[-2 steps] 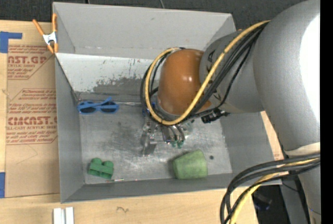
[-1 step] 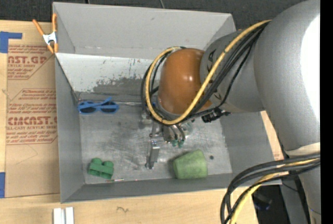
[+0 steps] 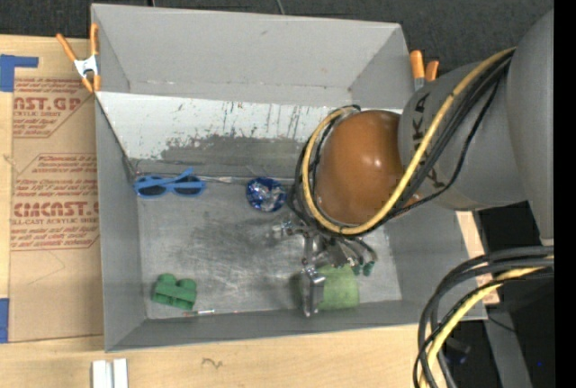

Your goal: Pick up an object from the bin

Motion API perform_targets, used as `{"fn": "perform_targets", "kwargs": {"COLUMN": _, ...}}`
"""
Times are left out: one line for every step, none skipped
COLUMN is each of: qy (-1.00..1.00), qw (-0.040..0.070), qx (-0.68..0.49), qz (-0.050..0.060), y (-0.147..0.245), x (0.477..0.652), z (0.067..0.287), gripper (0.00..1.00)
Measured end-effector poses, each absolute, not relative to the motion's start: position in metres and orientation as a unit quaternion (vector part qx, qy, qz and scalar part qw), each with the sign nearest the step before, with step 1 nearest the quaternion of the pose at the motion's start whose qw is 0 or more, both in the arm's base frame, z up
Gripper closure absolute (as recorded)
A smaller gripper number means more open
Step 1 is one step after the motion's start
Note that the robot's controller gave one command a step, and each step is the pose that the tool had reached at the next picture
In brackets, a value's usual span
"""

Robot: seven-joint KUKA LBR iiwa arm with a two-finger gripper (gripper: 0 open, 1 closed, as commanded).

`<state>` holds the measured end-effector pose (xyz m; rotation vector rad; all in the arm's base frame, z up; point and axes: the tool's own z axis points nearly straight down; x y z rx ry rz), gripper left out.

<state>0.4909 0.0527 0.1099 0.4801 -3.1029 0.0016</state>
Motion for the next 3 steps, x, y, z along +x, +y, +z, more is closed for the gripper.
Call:
{"fn": "perform_targets", "kwargs": {"qy": -0.987, "qw": 0.0, "qx": 0.162, "qz": 0.002, "y": -0.054, "x": 0.491, "z": 0.104, "gripper": 0.0}}
{"fn": "perform_targets", "kwargs": {"qy": -0.962, "qw": -0.009, "qx": 0.274, "qz": 0.002, "y": -0.033, "x": 0.494, "z": 0.073, "gripper": 0.0}}
{"fn": "perform_targets", "kwargs": {"qy": -0.962, "qw": -0.013, "qx": 0.273, "qz": 0.002, "y": -0.033, "x": 0.495, "z": 0.074, "gripper": 1.0}}
